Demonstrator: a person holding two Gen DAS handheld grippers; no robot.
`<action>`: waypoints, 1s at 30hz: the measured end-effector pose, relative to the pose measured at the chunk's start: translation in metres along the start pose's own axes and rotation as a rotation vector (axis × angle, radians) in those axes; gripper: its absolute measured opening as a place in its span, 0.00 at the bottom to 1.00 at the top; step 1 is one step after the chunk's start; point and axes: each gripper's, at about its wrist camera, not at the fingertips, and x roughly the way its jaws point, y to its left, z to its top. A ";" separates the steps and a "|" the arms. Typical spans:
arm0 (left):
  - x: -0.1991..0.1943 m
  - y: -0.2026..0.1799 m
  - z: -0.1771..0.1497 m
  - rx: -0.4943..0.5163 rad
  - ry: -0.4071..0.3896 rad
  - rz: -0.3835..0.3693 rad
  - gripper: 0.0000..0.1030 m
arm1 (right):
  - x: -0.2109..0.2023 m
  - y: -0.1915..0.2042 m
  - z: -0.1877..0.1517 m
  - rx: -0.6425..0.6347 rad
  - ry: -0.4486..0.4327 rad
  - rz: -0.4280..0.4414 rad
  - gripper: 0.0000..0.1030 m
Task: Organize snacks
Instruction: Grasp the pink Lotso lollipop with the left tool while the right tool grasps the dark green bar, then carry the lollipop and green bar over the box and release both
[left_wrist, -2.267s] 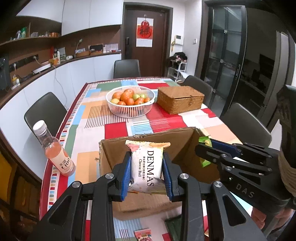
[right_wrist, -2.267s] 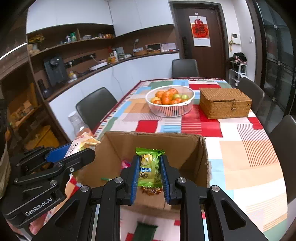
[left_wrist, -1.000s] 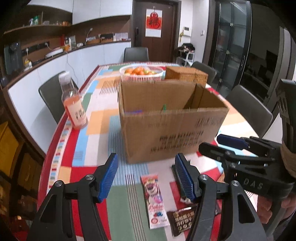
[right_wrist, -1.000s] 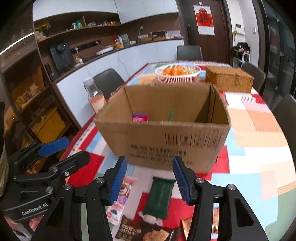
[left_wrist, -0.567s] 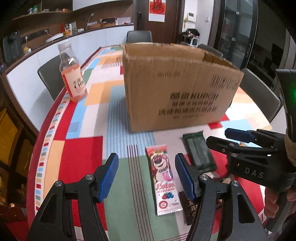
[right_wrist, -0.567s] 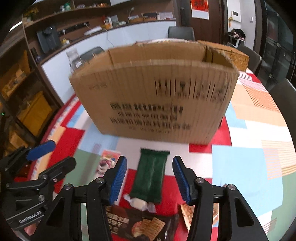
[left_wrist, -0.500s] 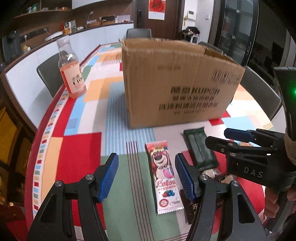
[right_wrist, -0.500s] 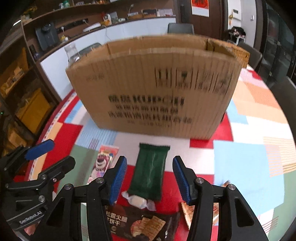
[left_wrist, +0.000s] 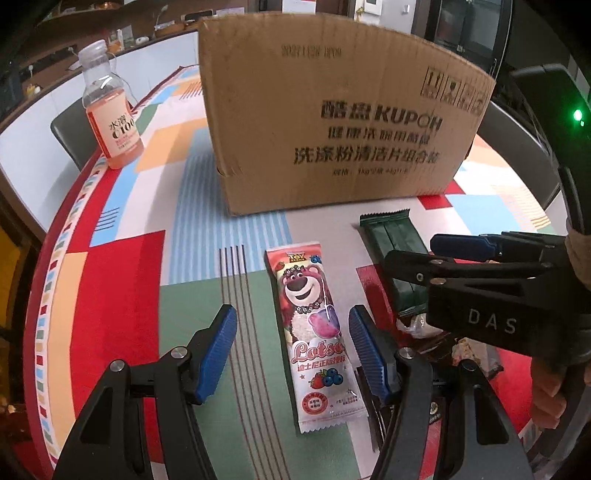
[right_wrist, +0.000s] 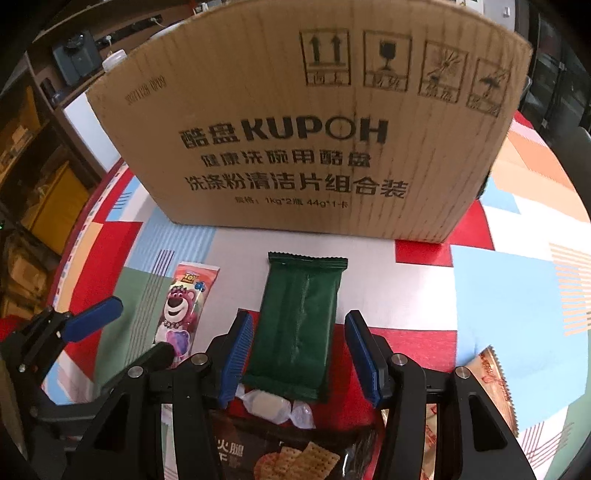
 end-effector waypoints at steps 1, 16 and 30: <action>0.003 0.000 0.000 -0.001 0.005 0.001 0.60 | 0.002 0.001 0.000 -0.003 0.002 0.000 0.51; 0.022 0.003 0.005 -0.005 0.011 0.029 0.37 | 0.028 0.025 0.010 -0.063 0.012 -0.051 0.52; 0.022 0.020 0.011 -0.074 0.005 -0.016 0.26 | 0.039 0.047 0.015 -0.091 0.001 -0.088 0.45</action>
